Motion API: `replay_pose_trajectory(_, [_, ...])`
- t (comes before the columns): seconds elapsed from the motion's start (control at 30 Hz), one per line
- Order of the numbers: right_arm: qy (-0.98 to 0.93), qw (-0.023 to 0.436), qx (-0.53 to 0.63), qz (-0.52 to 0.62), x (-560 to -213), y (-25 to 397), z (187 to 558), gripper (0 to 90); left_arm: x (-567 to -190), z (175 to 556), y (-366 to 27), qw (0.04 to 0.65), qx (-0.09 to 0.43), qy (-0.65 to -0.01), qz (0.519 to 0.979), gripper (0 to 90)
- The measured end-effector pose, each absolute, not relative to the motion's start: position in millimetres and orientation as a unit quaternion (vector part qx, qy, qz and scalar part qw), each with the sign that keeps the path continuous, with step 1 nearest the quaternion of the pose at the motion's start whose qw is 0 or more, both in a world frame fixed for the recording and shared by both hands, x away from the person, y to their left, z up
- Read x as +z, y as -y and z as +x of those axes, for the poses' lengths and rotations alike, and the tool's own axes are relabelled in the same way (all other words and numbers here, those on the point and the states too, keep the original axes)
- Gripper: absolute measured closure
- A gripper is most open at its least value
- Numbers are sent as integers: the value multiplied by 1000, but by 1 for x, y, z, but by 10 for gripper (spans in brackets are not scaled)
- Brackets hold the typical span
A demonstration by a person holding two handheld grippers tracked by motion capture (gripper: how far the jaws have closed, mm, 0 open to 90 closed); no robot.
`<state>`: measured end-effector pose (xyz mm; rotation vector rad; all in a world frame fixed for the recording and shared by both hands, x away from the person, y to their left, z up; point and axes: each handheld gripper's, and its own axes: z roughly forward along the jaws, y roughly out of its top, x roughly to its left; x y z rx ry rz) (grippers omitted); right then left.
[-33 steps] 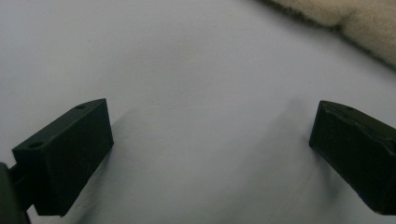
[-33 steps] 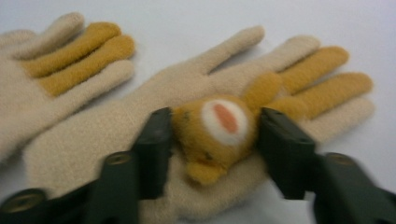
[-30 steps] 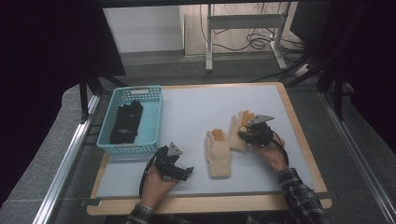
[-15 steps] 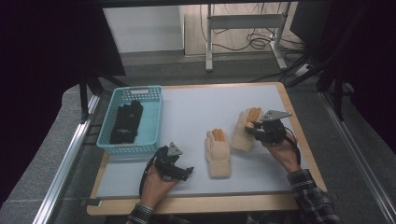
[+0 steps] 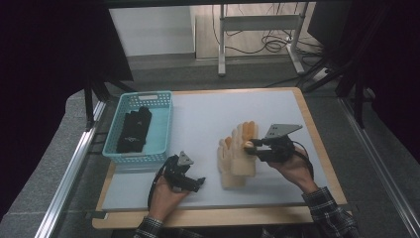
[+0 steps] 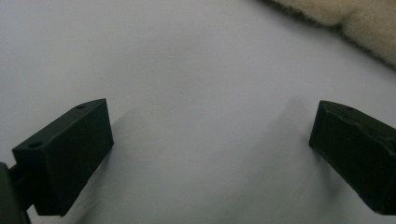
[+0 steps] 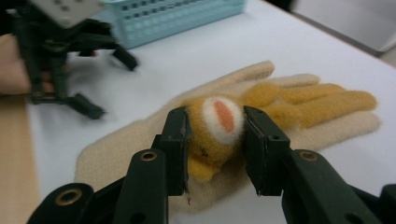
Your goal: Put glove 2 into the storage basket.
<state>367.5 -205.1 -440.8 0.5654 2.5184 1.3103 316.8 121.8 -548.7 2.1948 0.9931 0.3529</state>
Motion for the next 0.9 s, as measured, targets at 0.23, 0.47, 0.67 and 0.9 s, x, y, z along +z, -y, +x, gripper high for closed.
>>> replay_pose_trajectory(0.23, [-885,95,429,155,-462,177,369,619,-549,317,-122,346,136,-383,846,0])
replay_pose_trajectory(0.47, [-894,80,417,141,-480,169,380,617,-549,317,-122,346,136,-382,846,0])
replay_pose_trajectory(0.67, [-898,78,403,157,-494,168,388,498,-549,317,-122,345,137,-380,847,0])
replay_pose_trajectory(0.9, [-876,93,428,201,-481,192,382,422,-548,317,-123,347,134,-381,846,0])
